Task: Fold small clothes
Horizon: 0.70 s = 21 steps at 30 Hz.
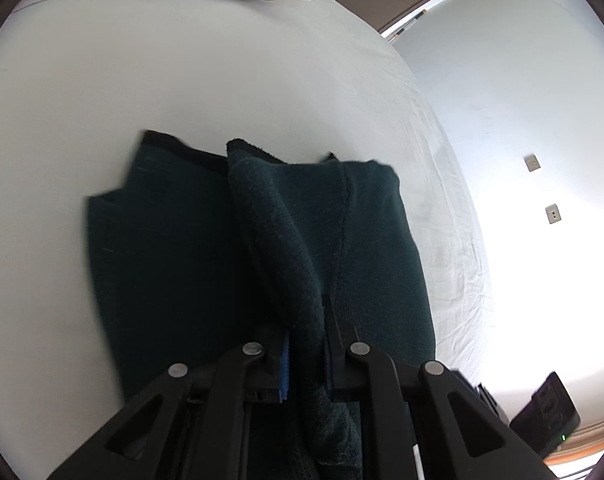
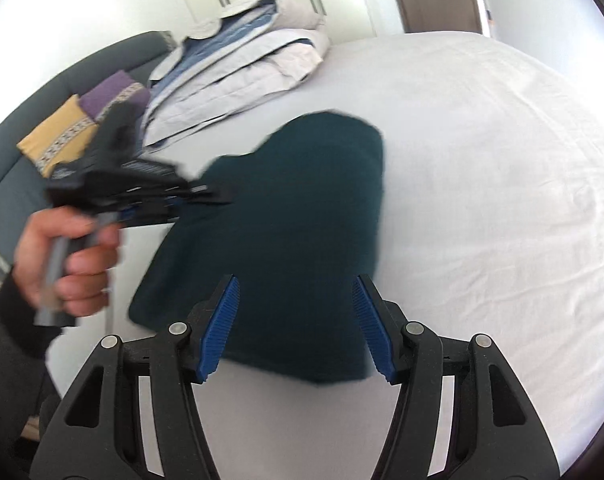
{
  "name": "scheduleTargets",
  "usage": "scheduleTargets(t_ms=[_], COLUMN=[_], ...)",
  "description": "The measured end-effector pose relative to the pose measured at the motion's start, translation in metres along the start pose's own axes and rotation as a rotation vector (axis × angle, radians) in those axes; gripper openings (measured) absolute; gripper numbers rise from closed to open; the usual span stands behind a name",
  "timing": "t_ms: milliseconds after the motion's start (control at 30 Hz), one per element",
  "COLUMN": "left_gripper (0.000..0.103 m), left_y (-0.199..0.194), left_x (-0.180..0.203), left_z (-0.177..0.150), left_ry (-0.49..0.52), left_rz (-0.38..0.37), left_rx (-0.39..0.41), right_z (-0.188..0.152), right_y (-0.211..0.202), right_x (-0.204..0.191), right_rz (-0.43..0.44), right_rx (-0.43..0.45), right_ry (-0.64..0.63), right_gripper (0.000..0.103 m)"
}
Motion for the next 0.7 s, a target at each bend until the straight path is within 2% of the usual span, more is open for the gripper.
scheduleTargets(t_ms=[100, 200, 400, 567, 700], left_gripper=[0.014, 0.014, 0.014, 0.014, 0.014], left_y=[-0.007, -0.008, -0.006, -0.01, 0.005], left_x=[-0.025, -0.038, -0.05, -0.048, -0.053], left_z=[0.007, 0.009, 0.005, 0.003, 0.001], left_ry=[-0.025, -0.028, -0.028, -0.059, -0.082], left_rz=[0.0, 0.024, 0.023, 0.0, 0.01], left_rx=[-0.016, -0.015, -0.018, 0.016, -0.008], right_z=[0.0, -0.01, -0.023, -0.029, -0.033], right_y=[0.03, 0.051, 0.047, 0.041, 0.047], right_x=[0.005, -0.012, -0.037, -0.057, -0.057], right_rz=[-0.016, -0.031, -0.038, -0.023, -0.032], right_rx=[-0.083, -0.131, -0.151, -0.174, -0.216], right_ry=[0.009, -0.055, -0.128, -0.142, -0.142], right_gripper=[0.056, 0.056, 0.056, 0.056, 0.056])
Point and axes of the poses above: each gripper's, at about its wrist camera, not at the fingertips, and y roughly the way its jaws point, x to its right, z to its top, the point moved 2 cm from there along y, roughly the way its jaws point, and after that the axes turned 7 degrees about z, right-handed, at the moved point
